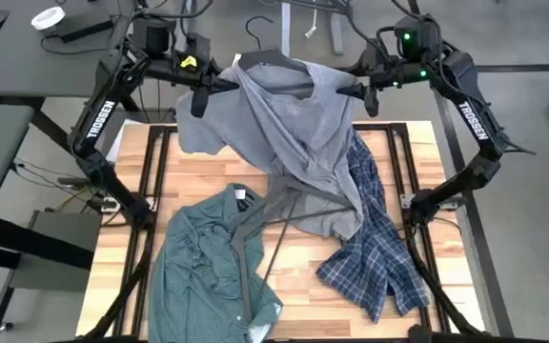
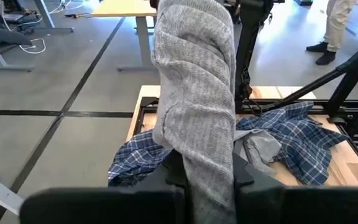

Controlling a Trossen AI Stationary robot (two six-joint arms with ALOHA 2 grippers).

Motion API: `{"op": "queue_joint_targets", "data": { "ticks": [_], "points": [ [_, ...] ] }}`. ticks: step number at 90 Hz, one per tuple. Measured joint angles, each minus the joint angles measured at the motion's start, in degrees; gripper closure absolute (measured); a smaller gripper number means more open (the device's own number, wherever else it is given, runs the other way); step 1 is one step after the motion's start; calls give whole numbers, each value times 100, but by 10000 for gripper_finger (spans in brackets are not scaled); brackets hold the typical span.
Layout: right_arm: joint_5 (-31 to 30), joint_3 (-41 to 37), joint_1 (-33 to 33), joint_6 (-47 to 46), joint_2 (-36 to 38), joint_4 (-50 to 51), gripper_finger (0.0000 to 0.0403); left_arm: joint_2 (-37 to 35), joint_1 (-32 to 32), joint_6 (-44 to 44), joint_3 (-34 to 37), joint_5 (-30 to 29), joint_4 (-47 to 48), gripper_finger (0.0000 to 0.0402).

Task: Hang clothes
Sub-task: Put the gray t-shirt on the gray hanger

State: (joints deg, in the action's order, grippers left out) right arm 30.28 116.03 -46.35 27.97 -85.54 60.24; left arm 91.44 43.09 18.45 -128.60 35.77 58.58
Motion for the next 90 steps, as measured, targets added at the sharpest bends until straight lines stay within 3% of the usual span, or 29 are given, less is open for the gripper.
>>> {"op": "queue_joint_targets", "data": {
  "ticks": [18,30,39,67,90],
  "points": [
    [344,4,-9,-592,13,-372,296,1,59,178,0,0,32,388],
    [543,4,8,-613,-86,-241,369,31,72,220,0,-172,71,381],
    [453,5,31,-730,-186,-301,371,42,79,175,43,-456,170,360],
    [267,0,-369,-1183,-403,-912,371,455,380,129,55,-3423,754,295],
    [-67,0,-761,-1737,-806,-2177,371,602,953,289,58,-4297,579,262]
  ]
}}
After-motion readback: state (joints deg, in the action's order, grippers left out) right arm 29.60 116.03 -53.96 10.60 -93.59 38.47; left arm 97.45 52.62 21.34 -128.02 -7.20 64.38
